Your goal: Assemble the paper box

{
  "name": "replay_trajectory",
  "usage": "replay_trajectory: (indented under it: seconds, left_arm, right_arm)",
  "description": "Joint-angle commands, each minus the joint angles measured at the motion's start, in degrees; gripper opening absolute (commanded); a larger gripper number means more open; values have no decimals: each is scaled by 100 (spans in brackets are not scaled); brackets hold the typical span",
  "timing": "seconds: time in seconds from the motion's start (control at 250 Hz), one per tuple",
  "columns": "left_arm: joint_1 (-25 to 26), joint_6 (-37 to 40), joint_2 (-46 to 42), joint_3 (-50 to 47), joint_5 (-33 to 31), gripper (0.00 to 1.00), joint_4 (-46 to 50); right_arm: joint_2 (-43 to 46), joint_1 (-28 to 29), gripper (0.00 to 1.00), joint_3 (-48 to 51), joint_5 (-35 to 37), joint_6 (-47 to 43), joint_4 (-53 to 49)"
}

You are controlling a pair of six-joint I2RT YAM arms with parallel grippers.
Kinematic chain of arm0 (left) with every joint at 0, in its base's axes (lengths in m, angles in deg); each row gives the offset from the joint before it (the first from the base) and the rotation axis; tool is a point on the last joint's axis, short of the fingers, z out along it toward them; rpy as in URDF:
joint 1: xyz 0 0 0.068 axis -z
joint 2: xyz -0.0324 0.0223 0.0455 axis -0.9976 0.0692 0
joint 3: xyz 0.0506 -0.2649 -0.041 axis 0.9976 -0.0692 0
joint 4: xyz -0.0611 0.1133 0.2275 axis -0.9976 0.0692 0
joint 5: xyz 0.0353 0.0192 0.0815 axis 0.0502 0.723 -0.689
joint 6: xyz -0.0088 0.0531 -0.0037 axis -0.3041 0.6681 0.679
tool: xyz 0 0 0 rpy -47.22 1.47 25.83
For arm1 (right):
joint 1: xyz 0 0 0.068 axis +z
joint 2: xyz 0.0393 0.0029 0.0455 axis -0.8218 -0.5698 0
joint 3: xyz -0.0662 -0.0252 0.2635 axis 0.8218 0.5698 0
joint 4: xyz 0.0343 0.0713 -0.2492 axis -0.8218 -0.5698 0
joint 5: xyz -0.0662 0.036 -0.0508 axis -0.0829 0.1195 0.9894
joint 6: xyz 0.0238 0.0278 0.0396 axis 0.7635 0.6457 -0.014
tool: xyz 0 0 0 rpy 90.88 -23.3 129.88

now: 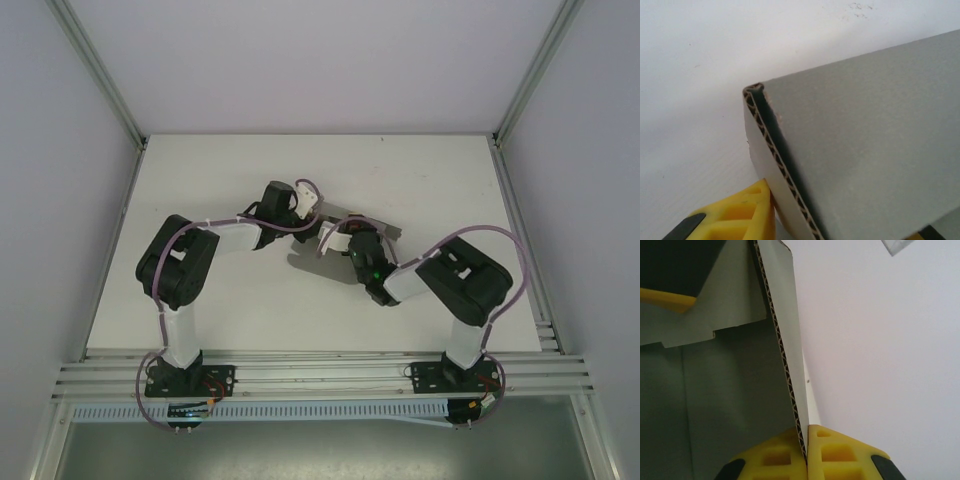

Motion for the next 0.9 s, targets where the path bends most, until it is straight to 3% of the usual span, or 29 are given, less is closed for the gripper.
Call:
replay_trajectory:
  seconds: [0.0, 0.068, 0.34, 0.54, 0.608, 0.707, 0.819, 0.895]
  left_arm:
    - [-32, -222, 201, 263, -581, 5, -525]
    - [-27, -262, 238, 300, -553, 0, -545]
    - [38, -700, 264, 365, -984, 0, -579]
    - [222, -1179, 515, 801, -2452, 0, 37]
    - [223, -1325, 582, 778, -2322, 0, -34]
    - [223, -1271, 568, 541, -1335, 0, -486]
    - [223, -1147, 556, 327, -1145, 10, -841]
    - [230, -854, 464, 267, -657, 19, -802]
  right_arm:
    - [491, -27, 0, -254, -1105, 1135, -1669]
    - [623, -136, 0, -374, -1275, 1308, -2172]
    - [553, -332, 0, -779, -1450, 1509, -2979]
    - [608, -378, 0, -959, -1532, 1650, -3251]
    - [637, -387, 0, -1002, -1573, 1694, -3420]
    - [681, -433, 0, -1010, -1686, 1801, -3543]
    - [723, -479, 0, -993, -1714, 1796, -3636]
    - [771, -544, 0, -999, -1818, 1838, -3759]
